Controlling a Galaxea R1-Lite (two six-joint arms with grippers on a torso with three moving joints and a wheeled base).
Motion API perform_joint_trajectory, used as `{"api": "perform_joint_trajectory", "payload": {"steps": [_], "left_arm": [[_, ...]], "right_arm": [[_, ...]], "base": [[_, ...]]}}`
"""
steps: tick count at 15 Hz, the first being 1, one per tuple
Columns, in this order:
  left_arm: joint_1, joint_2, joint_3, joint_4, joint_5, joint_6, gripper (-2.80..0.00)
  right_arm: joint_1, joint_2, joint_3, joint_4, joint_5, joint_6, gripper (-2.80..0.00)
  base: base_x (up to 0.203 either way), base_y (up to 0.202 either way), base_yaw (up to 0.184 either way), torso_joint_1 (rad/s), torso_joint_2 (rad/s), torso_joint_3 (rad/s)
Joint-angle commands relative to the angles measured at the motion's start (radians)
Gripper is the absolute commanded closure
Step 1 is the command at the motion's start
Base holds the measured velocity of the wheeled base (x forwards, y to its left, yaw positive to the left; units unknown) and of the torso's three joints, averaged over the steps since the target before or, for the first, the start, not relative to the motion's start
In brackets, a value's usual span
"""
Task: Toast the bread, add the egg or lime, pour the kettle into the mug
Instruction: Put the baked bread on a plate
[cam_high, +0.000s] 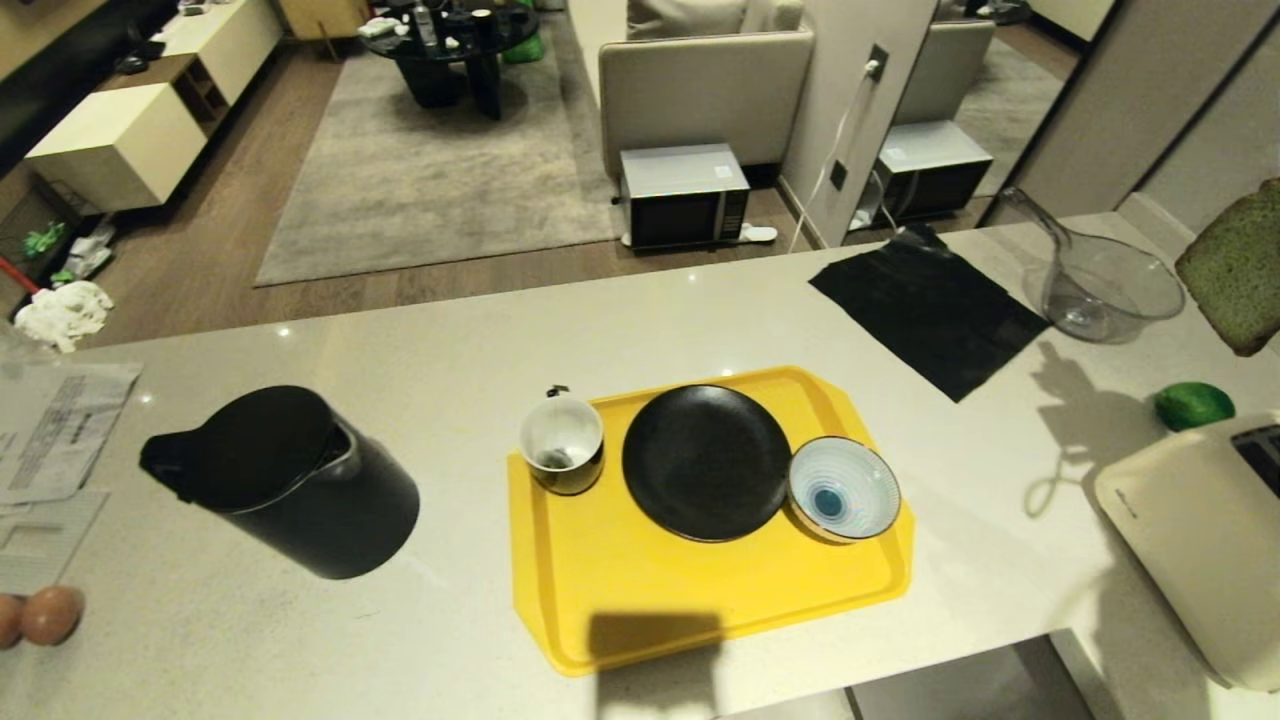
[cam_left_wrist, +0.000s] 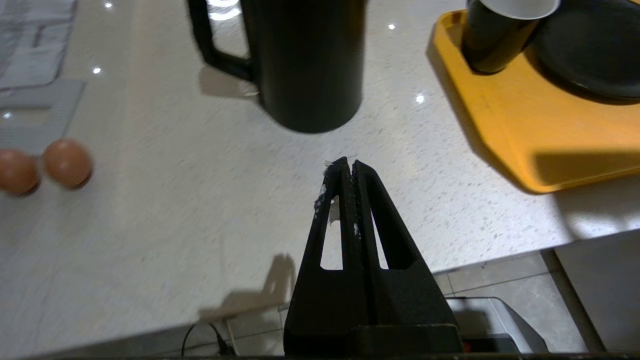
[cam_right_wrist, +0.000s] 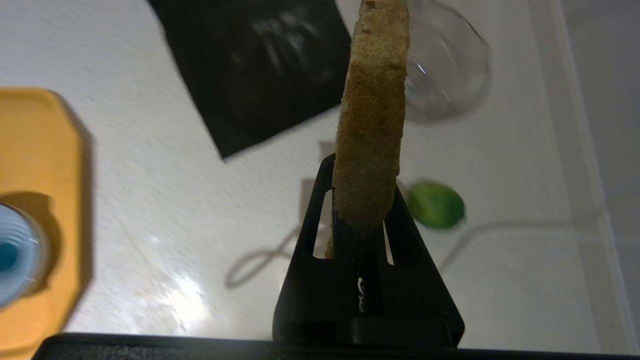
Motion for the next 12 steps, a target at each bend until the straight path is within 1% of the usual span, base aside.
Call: {"api": "perform_joint_trajectory", "payload": {"steps": [1, 3, 5, 8, 9, 10, 12], "left_arm": [[0.000, -0.001, 0.000, 0.000, 0.001, -0.001, 0.00], [0.000, -0.001, 0.000, 0.000, 0.000, -0.001, 0.00], [0.000, -0.001, 0.000, 0.000, 0.001, 0.000, 0.00], [0.000, -0.001, 0.000, 0.000, 0.000, 0.001, 0.00], [0.000, -0.001, 0.000, 0.000, 0.001, 0.000, 0.00], [0.000, -0.001, 0.000, 0.000, 0.000, 0.001, 0.00], [0.000, -0.001, 0.000, 0.000, 0.000, -0.001, 0.00]], "right_arm": [[0.008, -0.001, 0.003, 0.001, 0.003, -0.002, 0.00], [0.011, -0.003, 0.008, 0.001, 0.003, -0.011, 0.00], [0.025, -0.003, 0.008, 0.001, 0.004, -0.015, 0.00], [0.075, -0.004, 0.025, 0.001, 0.022, -0.035, 0.00], [0.096, -0.002, 0.040, 0.000, 0.069, -0.041, 0.00], [0.117, 0.001, 0.056, 0.001, 0.105, -0.066, 0.00], [0.162, 0.003, 0.123, 0.007, 0.116, -0.181, 0.00]], "base": [[0.000, -0.008, 0.172, 0.000, 0.00, 0.002], [-0.001, -0.009, 0.166, 0.001, 0.00, 0.004], [-0.001, -0.003, 0.118, -0.002, 0.00, 0.004], [-0.001, -0.001, 0.020, 0.001, 0.00, 0.001], [0.000, 0.000, 0.000, 0.000, 0.00, 0.000], [0.000, 0.000, 0.000, 0.000, 0.00, 0.000], [0.000, 0.000, 0.000, 0.000, 0.00, 0.000]]}}
